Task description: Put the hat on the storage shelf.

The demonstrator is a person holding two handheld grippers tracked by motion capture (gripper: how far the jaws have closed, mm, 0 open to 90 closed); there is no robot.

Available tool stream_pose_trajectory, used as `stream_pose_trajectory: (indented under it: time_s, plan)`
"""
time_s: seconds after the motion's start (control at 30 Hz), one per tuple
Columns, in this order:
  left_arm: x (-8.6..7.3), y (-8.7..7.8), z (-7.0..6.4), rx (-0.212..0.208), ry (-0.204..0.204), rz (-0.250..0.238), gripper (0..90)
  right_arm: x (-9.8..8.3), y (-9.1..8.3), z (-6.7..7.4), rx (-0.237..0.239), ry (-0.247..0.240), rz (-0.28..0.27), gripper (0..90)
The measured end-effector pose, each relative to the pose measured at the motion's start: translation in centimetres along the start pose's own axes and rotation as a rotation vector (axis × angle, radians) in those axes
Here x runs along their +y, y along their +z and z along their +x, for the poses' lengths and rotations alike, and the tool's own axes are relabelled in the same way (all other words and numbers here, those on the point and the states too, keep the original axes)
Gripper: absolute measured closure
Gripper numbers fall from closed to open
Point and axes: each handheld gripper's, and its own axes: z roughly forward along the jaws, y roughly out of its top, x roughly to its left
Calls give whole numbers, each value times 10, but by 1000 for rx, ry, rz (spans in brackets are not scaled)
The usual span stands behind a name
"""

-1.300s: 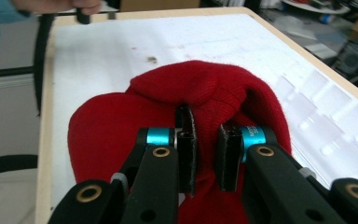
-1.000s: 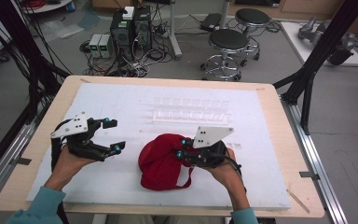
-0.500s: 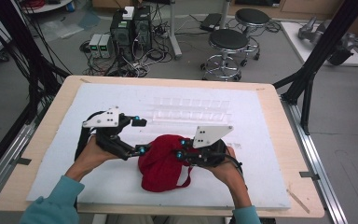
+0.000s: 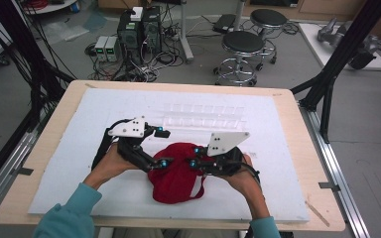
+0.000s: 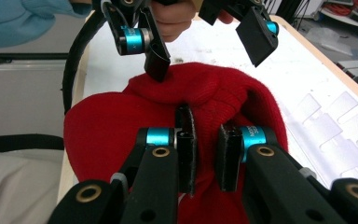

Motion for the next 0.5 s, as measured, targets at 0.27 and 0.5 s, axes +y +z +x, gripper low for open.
stream_pose_trajectory:
  time_s: [0.27, 0.5]
  plan:
    - [-1, 6, 0, 11, -28, 22, 127, 4, 2, -3, 1, -13, -7, 814]
    - [-2, 16, -4, -19, -27, 50, 136, 5, 4, -4, 4, -21, -11, 814]
